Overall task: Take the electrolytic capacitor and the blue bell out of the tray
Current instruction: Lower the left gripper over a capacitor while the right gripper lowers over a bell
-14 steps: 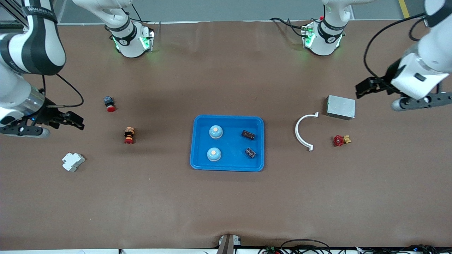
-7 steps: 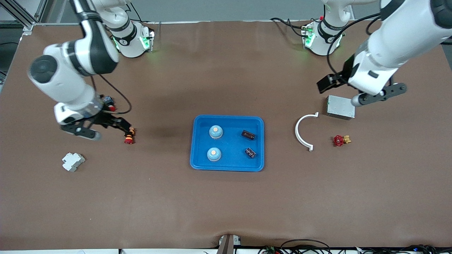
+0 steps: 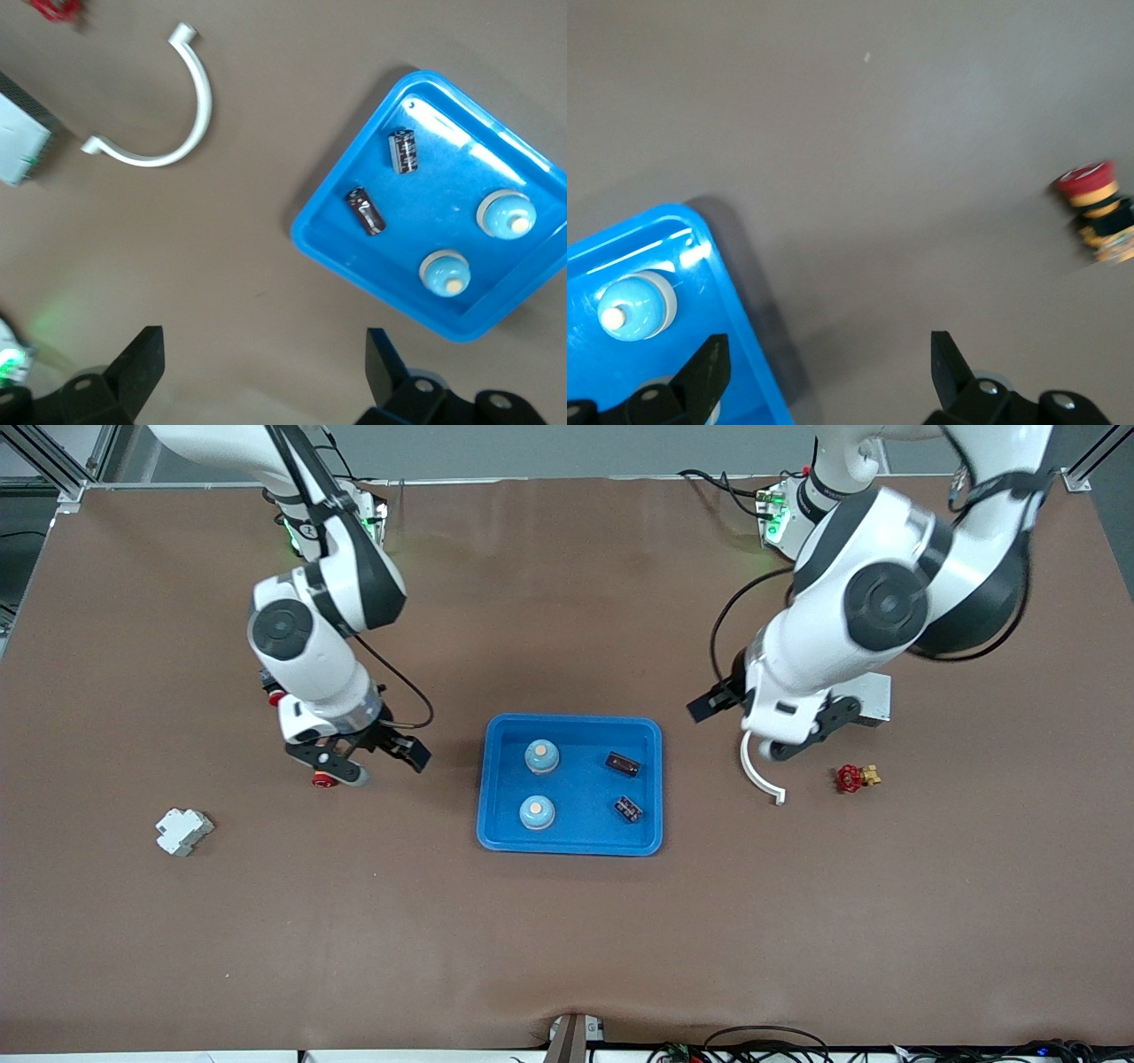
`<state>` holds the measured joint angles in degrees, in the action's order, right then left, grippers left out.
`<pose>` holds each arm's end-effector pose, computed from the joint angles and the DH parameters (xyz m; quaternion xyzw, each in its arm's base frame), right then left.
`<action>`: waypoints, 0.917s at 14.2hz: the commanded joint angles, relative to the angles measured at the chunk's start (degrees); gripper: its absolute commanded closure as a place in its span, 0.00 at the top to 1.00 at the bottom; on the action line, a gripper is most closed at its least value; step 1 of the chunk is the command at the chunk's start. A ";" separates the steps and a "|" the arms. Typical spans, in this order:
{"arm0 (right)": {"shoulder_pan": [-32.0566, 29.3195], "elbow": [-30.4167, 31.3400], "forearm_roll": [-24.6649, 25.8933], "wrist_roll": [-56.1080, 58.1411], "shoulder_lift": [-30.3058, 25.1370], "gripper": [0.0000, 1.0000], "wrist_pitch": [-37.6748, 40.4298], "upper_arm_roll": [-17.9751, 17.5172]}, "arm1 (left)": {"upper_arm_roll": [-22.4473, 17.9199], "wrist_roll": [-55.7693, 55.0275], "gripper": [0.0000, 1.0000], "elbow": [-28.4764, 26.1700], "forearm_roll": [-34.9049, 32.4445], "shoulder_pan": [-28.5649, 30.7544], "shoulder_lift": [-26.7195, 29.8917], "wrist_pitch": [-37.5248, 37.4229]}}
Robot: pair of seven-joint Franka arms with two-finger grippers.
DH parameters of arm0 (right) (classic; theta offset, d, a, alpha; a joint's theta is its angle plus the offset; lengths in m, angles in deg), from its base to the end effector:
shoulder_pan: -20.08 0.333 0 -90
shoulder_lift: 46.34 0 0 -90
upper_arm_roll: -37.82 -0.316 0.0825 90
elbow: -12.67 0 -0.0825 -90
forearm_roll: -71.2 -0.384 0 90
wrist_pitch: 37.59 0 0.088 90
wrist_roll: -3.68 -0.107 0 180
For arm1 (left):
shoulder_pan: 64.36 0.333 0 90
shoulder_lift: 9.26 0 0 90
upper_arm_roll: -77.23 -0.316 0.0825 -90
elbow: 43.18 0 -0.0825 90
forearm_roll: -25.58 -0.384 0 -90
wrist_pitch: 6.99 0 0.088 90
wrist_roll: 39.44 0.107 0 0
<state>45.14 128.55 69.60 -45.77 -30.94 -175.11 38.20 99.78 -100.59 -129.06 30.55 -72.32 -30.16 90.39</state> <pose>0.5501 0.2532 0.3276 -0.9731 0.2235 -0.0379 0.0401 0.5702 -0.3070 0.4639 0.9520 0.2768 -0.1275 0.0288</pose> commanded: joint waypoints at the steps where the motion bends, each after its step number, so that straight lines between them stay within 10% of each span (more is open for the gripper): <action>1: 4.64 -2.58 -0.33 -6.09 4.18 1.00 -0.82 0.68 | -0.22 -8.33 1.00 1.50 0.22 -1.95 -7.02 7.96; 13: 16.78 -20.60 0.11 -21.21 23.25 1.00 -1.35 0.85 | -0.58 -30.50 1.00 1.85 -7.43 -6.45 -18.90 28.73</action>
<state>60.80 112.31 69.64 -65.41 -10.81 -177.10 38.31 99.54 -127.41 -128.65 24.53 -77.47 -47.97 117.55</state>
